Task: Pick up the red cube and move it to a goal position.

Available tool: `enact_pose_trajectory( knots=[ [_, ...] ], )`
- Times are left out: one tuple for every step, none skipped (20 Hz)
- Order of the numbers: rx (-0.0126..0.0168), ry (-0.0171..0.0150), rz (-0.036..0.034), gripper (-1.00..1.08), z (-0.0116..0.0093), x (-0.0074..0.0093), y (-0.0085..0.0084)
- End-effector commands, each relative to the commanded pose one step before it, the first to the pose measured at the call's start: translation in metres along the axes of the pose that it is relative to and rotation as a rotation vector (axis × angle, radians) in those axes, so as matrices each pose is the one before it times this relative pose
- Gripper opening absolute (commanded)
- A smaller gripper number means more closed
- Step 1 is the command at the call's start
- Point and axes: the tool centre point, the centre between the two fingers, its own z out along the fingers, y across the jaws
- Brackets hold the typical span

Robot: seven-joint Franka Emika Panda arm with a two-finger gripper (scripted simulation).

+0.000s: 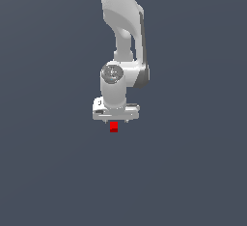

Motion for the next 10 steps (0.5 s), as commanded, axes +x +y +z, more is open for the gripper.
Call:
enact_pose_trajectory(
  knots=[
    [-0.00046, -0.00105, -0.00821, 1.00, 0.02080, -0.00050, 0.00517],
    [-0.00013, -0.00057, -0.00252, 1.00, 0.00681, -0.00006, 0.00174],
    [-0.00012, -0.00053, -0.00233, 1.00, 0.00613, -0.00003, 0.00152],
    [-0.00010, -0.00046, -0.00202, 1.00, 0.00544, -0.00001, 0.00139],
    [-0.00009, -0.00040, -0.00178, 1.00, 0.00478, 0.00002, 0.00122],
    [-0.00009, -0.00037, -0.00165, 1.00, 0.00414, 0.00007, 0.00099],
    [-0.00007, -0.00026, -0.00116, 1.00, 0.00346, 0.00009, 0.00098],
    [-0.00008, -0.00026, -0.00116, 1.00, 0.00285, 0.00015, 0.00068],
    [-0.00009, -0.00021, -0.00095, 1.00, 0.00221, 0.00020, 0.00052],
    [-0.00009, -0.00015, -0.00067, 1.00, 0.00158, 0.00024, 0.00040]
  ],
)
